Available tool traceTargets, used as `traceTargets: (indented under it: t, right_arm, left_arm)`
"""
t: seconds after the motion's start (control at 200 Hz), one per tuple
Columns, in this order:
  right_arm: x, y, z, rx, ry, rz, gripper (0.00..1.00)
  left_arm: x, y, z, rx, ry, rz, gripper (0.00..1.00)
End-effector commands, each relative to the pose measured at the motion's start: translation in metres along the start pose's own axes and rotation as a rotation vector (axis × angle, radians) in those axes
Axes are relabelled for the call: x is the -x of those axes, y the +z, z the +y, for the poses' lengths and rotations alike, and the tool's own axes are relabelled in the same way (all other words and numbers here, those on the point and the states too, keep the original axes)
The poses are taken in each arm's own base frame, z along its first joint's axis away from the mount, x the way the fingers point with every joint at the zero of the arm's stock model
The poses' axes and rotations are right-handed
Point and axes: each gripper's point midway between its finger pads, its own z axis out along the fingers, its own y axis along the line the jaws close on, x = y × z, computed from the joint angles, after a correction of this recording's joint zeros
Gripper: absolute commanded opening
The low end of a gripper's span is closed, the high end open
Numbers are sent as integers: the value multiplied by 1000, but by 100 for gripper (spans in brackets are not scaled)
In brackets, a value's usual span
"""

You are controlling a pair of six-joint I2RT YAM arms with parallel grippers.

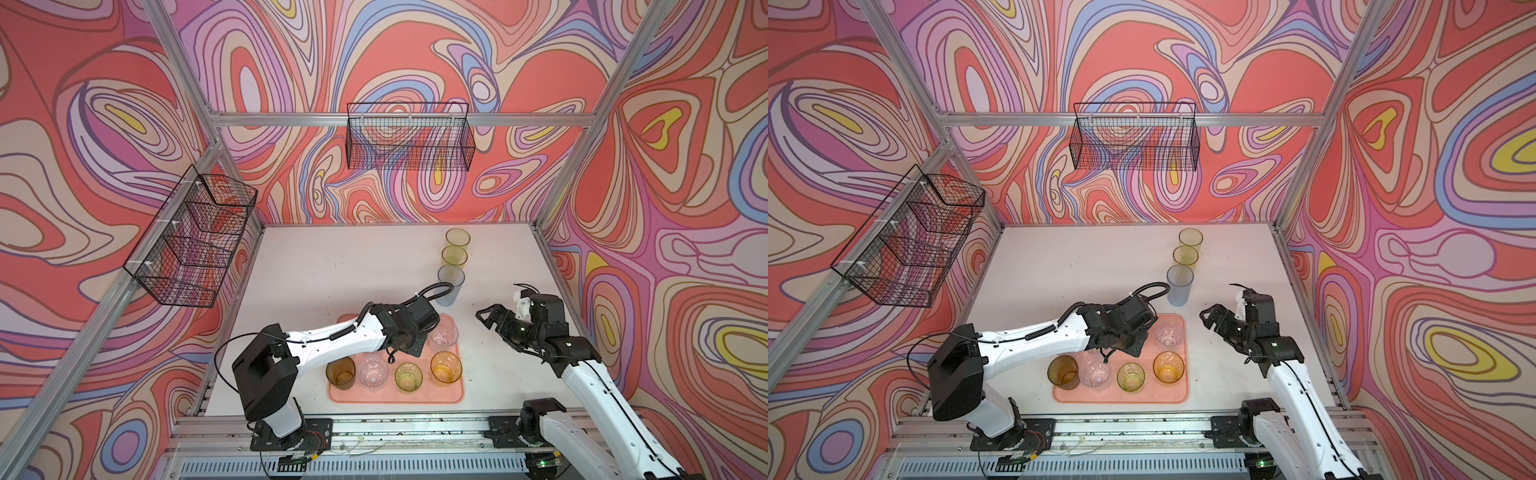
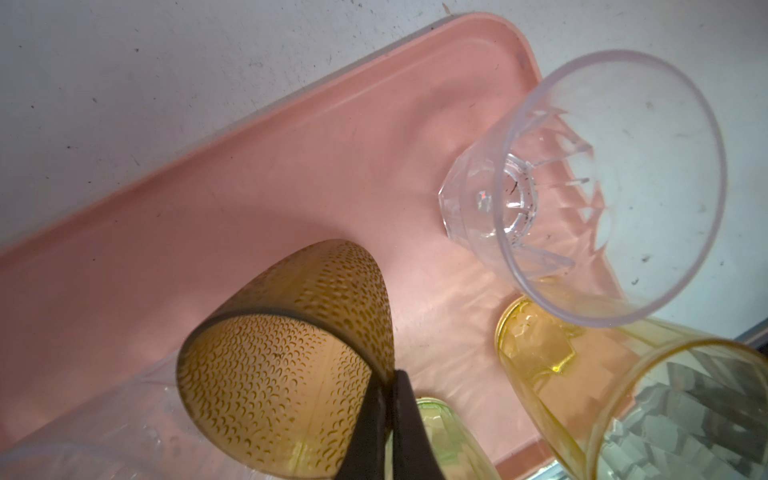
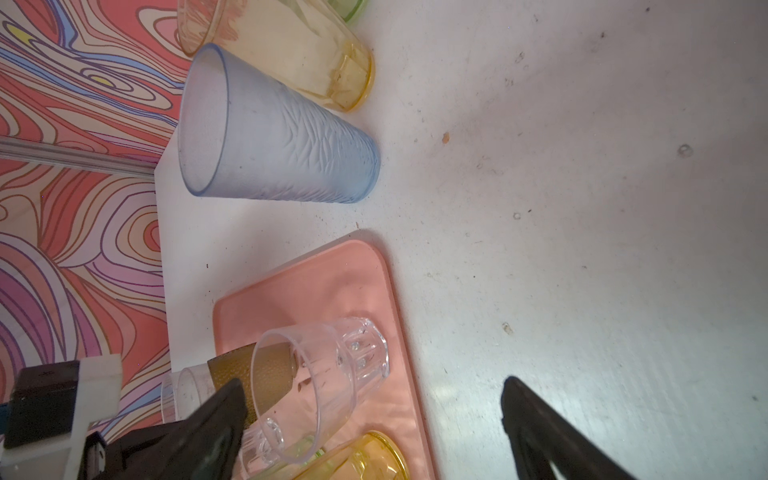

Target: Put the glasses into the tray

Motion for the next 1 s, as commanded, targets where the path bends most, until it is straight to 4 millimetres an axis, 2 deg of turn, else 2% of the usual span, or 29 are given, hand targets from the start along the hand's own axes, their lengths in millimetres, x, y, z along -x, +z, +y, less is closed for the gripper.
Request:
traceTargets:
  t: [0.0, 0.321, 0.426, 0.511, 0.696, 0.796, 0.997]
  right_arm:
    - [5, -5, 3, 7, -4, -23, 98]
    - [3, -5, 2, 4, -9, -18, 98]
    - [3, -6, 3, 5, -11, -20, 98]
    - [3, -6, 3, 7, -11, -21, 99]
    - [3, -7, 4, 12, -12, -21, 98]
    - [3, -7, 5, 13, -10, -22, 98]
    - [4, -7, 6, 17, -6, -21, 98]
  left_arm:
    - [-1, -9, -2, -3, -4, -1, 0]
    - [-2, -10, -6, -22, 0, -11, 0]
    - [-1, -12, -9, -32, 2, -15, 8]
    - [2, -14, -10, -33, 2, -23, 10]
    - [5, -18, -12, -37, 7, -32, 24]
    - [7, -21, -12, -43, 4, -43, 26]
    - [15, -35, -12, -47, 6, -94, 48]
